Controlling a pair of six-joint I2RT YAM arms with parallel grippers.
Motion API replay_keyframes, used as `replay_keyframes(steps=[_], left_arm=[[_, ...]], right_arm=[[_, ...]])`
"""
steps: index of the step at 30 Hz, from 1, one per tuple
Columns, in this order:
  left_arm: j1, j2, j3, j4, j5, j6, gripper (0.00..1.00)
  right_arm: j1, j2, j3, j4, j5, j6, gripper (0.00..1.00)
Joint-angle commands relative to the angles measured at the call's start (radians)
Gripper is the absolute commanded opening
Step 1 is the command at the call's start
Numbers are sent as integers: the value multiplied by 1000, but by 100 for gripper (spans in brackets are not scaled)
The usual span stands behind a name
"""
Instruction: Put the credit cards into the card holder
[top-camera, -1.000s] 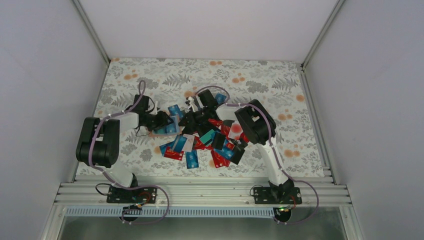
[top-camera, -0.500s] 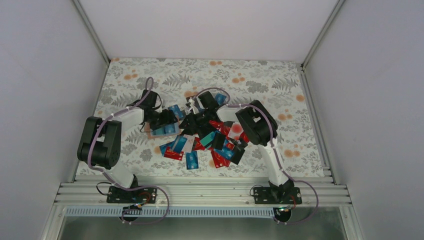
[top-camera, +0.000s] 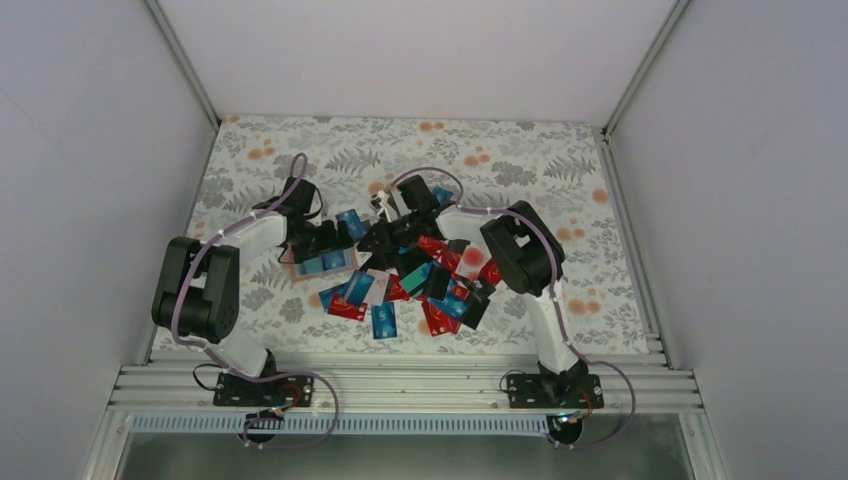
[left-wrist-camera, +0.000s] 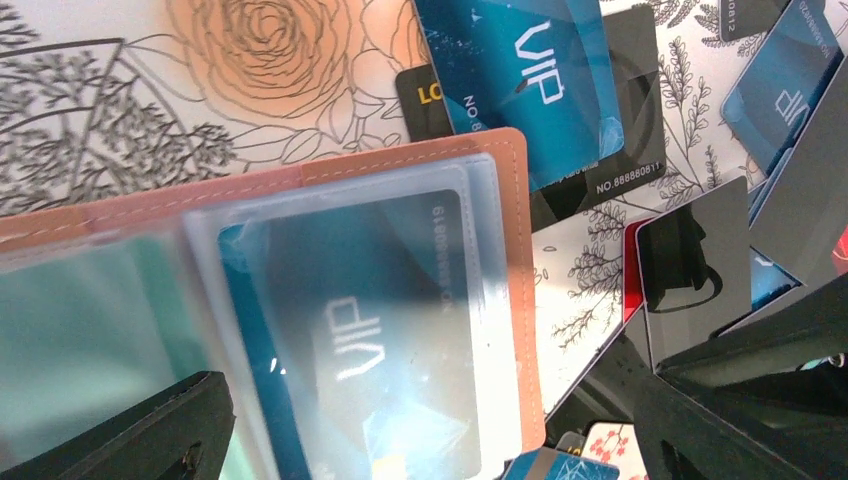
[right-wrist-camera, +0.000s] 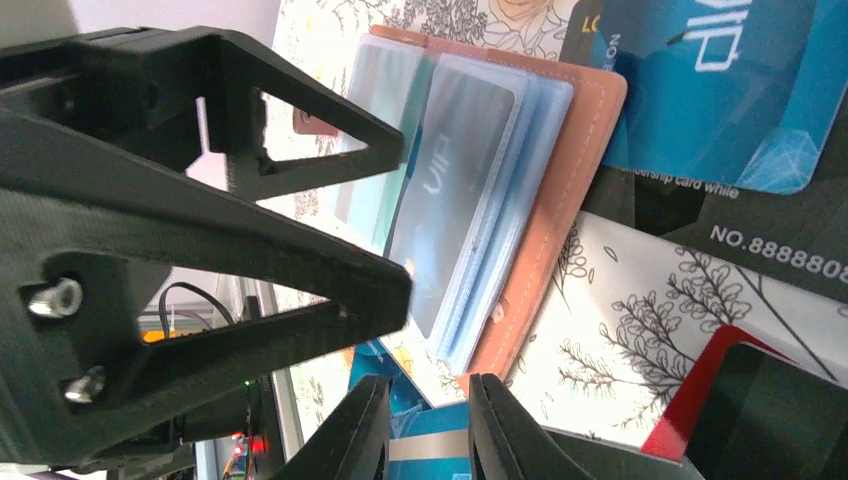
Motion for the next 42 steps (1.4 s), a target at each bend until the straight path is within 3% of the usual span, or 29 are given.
replay_keyframes(steps=[1,9,13,14,26,42], left_arm=[[-3,-71,16,-54,-60,13,97],[-4,-126,-57,-14,-91,11,62],[-4,-106,-78,11,-111,6,30],[-4,-100,-82,18,-114,4,26],[-3,-51,-99,36,-156,-8,5],[-4,-31,-132,46,-196,-8,2]], right_arm=[[8,-30,44,-44,3,-28,23],[12,5,100,-59,-20,-18,24],[18,30,133,-72,-22,-16,24],[20,36,140,-74,-23,-15,24],[28,76,187,-91,-31,-13,25],[53,123,218,-99,-32,-8,28]])
